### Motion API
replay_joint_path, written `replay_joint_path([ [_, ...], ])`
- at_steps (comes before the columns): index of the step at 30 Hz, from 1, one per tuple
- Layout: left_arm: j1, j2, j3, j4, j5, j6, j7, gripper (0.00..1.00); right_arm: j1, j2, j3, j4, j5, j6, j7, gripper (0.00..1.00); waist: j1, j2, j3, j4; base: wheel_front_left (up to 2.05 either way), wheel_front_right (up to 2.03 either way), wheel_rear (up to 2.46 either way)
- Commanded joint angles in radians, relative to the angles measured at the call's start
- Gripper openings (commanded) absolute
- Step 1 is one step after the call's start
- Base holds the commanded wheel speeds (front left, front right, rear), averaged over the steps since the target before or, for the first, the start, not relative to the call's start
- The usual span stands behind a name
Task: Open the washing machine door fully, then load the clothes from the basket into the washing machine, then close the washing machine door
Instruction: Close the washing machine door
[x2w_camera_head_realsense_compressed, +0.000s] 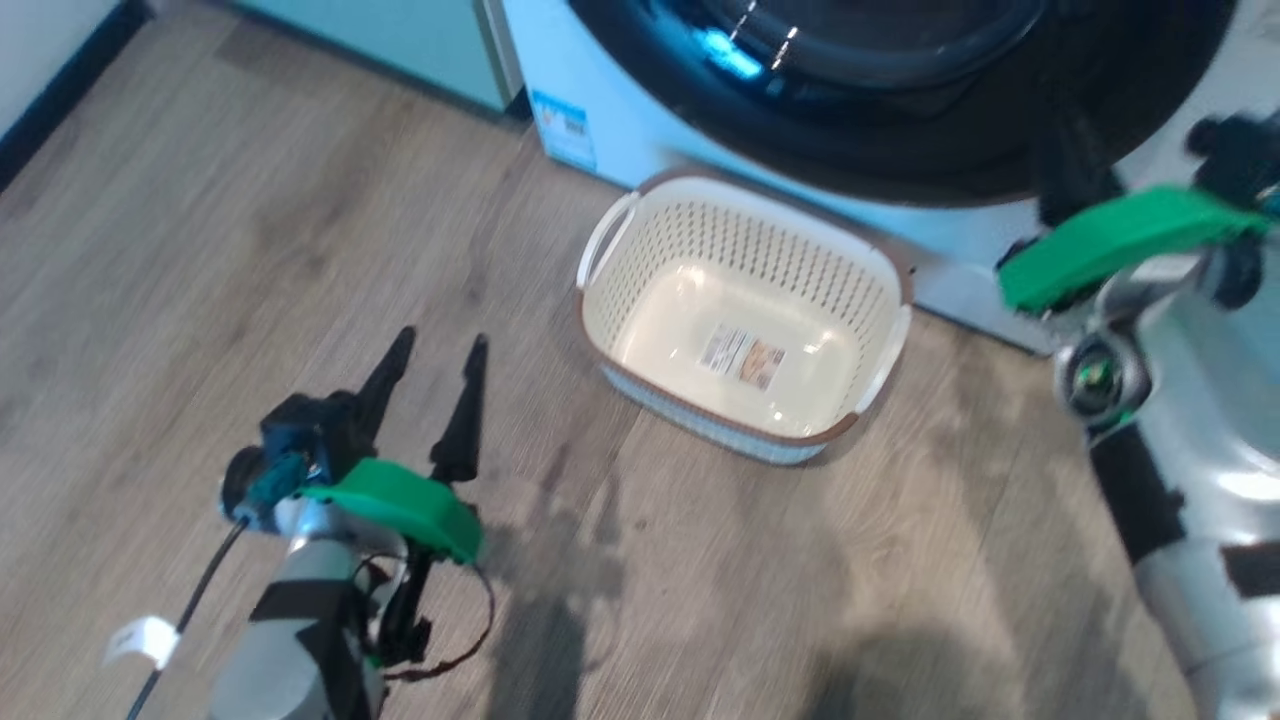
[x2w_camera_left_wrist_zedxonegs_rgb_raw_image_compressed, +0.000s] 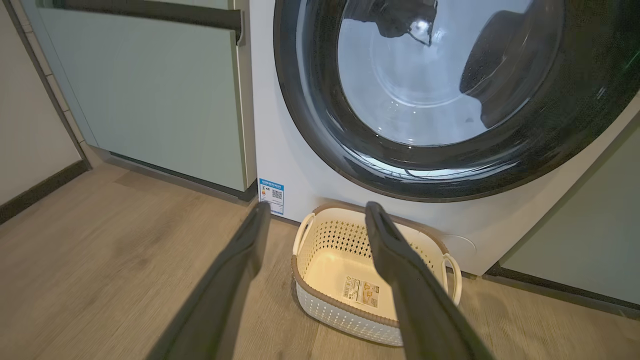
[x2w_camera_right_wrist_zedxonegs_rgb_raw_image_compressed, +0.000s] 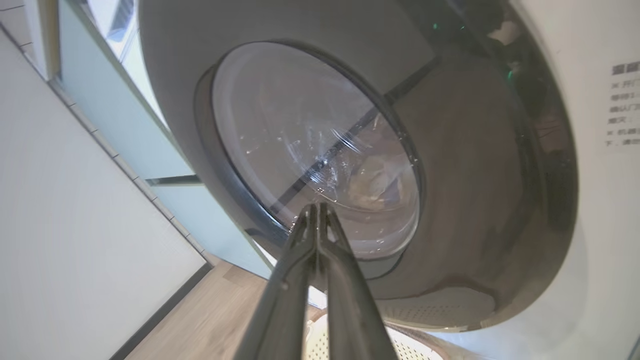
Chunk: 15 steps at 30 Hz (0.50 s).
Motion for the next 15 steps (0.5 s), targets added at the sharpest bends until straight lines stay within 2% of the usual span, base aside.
replay_joint_path([
  [1,-0.012,0.035,0.046,-0.027,0.000,-0.001,-0.006,1.00,-0.001,0.013,0.016,-0.041,0.006,0.003,-0.007,0.00,0.0001,-0.0001,-0.034,-0.021,0.00,0.00,0.00],
  [3,-0.004,0.049,0.057,-0.029,0.000,-0.001,-0.006,1.00,0.039,0.013,0.042,-0.068,0.013,0.003,-0.007,0.00,0.0001,-0.0001,-0.061,-0.039,0.00,0.00,0.00],
  [4,0.000,0.056,0.062,-0.028,-0.002,-0.001,-0.006,1.00,0.061,0.013,0.057,-0.083,0.017,0.003,-0.007,0.12,0.0001,-0.0001,-0.075,-0.048,0.00,0.00,0.00],
  [6,0.009,0.074,0.068,-0.026,-0.003,-0.001,-0.006,1.00,0.103,0.013,0.069,-0.097,0.012,0.003,-0.007,0.40,0.0001,-0.0001,-0.098,-0.067,0.00,0.00,0.00],
  [8,0.016,0.089,0.072,-0.023,-0.001,-0.001,-0.006,1.00,0.145,0.013,0.072,-0.112,0.014,0.003,-0.007,0.95,0.0001,-0.0001,-0.122,-0.085,0.00,0.00,0.00],
  [9,0.021,0.097,0.072,-0.021,-0.004,-0.001,-0.006,1.00,0.164,0.013,0.073,-0.119,0.011,0.003,-0.007,1.00,0.0001,-0.0001,-0.134,-0.095,0.00,0.00,0.00],
  [15,0.041,0.141,0.071,-0.001,-0.026,-0.001,-0.006,1.00,0.278,0.013,0.026,-0.165,-0.041,0.003,-0.007,1.00,0.0001,-0.0001,-0.193,-0.148,0.00,0.00,0.00],
])
